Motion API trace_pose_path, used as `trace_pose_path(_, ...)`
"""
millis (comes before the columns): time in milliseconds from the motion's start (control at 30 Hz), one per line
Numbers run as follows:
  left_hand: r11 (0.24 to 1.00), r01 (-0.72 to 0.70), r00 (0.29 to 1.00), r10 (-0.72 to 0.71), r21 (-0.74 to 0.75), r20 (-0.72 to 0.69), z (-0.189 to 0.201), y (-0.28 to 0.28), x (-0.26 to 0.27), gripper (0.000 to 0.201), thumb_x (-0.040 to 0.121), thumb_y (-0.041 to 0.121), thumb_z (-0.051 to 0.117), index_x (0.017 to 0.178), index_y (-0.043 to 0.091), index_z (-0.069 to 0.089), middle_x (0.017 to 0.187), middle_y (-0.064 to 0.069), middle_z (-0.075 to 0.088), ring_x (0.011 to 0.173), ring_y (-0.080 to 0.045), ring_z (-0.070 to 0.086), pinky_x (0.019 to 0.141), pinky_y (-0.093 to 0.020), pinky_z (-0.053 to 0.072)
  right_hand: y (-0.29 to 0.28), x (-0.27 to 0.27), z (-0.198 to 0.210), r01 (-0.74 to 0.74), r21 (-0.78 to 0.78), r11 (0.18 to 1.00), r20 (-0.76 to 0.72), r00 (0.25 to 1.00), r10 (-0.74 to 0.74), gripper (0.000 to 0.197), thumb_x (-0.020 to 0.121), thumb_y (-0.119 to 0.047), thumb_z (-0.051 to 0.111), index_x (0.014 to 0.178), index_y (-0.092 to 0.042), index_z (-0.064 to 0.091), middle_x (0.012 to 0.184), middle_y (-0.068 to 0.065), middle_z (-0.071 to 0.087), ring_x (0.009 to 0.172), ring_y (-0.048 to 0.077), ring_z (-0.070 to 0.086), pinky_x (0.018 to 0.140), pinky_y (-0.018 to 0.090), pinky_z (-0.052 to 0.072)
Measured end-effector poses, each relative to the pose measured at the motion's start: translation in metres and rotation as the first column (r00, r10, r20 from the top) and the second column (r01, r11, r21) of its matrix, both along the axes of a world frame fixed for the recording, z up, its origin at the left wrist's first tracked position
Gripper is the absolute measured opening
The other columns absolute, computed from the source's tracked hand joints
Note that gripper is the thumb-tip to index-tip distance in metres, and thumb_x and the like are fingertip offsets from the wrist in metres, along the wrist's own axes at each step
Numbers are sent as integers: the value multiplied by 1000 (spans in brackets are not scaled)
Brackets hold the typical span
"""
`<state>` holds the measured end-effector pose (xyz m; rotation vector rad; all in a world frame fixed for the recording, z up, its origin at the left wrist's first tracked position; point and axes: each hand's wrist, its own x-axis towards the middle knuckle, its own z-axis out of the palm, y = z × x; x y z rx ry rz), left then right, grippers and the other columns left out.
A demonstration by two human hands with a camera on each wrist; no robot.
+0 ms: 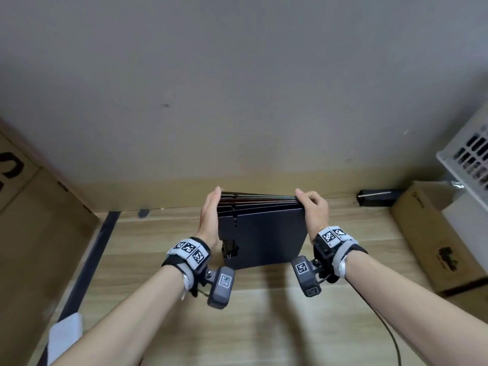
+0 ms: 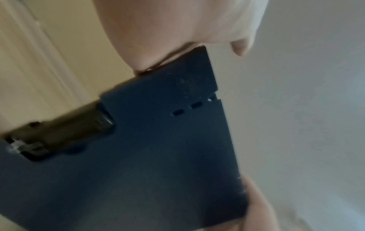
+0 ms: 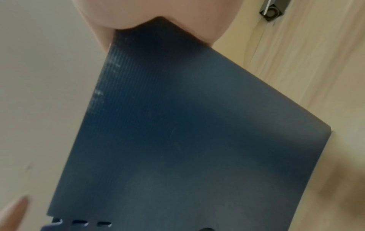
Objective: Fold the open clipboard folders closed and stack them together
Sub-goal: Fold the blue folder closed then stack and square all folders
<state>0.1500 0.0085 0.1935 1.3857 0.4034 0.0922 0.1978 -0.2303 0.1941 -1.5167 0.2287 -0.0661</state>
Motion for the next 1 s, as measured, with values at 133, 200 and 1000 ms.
trace_pose_path(133, 998, -63, 998, 63, 29, 2, 6, -11, 2, 56, 85, 55, 52, 121, 14, 61, 130, -10, 62, 125, -27, 56, 111, -48, 38, -4, 1, -4, -21, 23, 1000, -42, 999, 22, 38, 86, -26, 68, 56, -22, 45, 58, -10, 48, 65, 10, 48, 78, 32, 32)
trace_pose_path(200, 996, -60, 998, 59, 66, 21, 5, -13, -1, 33, 93, 43, 48, 107, 16, 62, 116, -8, 65, 113, -26, 58, 105, -42, 41, -5, 2, -6, -15, -5, 1000, -22, 1000, 15, 29, 88, -22, 67, 64, -17, 51, 63, -11, 54, 69, 4, 53, 80, 31, 35)
trace_pose_path(1000, 945, -261, 964, 248, 195, 93, 1, -26, 24, 37, 102, 30, 43, 70, 17, 55, 81, -4, 55, 80, -18, 50, 76, -32, 39, -21, 17, -15, -238, -91, 967, -65, 970, 233, 50, 73, -66, 66, 91, -20, 64, 94, -6, 66, 90, 12, 59, 85, 30, 41)
